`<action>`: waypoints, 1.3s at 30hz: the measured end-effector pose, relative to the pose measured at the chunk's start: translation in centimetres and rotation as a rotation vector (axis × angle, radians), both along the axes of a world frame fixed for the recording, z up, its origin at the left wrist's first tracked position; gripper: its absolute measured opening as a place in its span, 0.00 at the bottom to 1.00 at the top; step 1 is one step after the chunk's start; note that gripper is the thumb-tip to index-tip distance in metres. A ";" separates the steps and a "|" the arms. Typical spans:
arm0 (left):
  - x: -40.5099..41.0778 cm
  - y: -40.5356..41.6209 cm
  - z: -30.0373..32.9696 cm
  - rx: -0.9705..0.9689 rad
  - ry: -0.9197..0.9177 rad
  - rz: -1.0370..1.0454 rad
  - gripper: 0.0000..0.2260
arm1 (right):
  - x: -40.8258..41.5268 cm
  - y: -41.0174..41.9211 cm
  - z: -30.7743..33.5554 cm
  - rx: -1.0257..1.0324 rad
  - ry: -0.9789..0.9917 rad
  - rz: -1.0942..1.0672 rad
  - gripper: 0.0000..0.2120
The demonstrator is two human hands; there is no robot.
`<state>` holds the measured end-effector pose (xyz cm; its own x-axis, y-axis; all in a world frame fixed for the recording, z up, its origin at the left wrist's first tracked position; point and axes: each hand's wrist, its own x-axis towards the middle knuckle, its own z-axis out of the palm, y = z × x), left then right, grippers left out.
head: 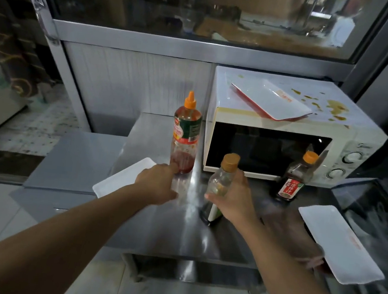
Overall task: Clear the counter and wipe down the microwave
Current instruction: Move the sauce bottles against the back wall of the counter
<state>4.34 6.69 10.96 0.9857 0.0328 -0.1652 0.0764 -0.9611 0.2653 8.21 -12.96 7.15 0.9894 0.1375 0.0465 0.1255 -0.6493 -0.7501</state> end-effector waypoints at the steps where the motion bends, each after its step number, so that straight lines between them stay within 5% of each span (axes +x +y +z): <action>1: 0.2 0.0 -0.1 -0.005 0.002 0.002 0.26 | 0.1 0.1 -0.1 0.008 -0.011 -0.007 0.37; 18: 7.2 6.5 0.3 -0.076 -0.020 -0.096 0.26 | 3.2 5.4 2.0 -0.075 -0.141 -0.217 0.24; 28: 14.6 9.9 -0.2 -0.379 -0.086 -0.117 0.45 | 4.6 10.3 3.1 -0.107 -0.184 -0.472 0.25; 39: 19.4 8.3 -2.3 -0.821 -0.123 -0.157 0.42 | 6.1 11.2 2.7 -0.150 -0.246 -0.542 0.26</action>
<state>23.76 14.95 8.63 0.9813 -0.1899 0.0322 -0.1173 -0.4569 0.8818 14.29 -1.74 9.87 0.8832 -0.3594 0.3011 -0.0943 -0.7653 -0.6367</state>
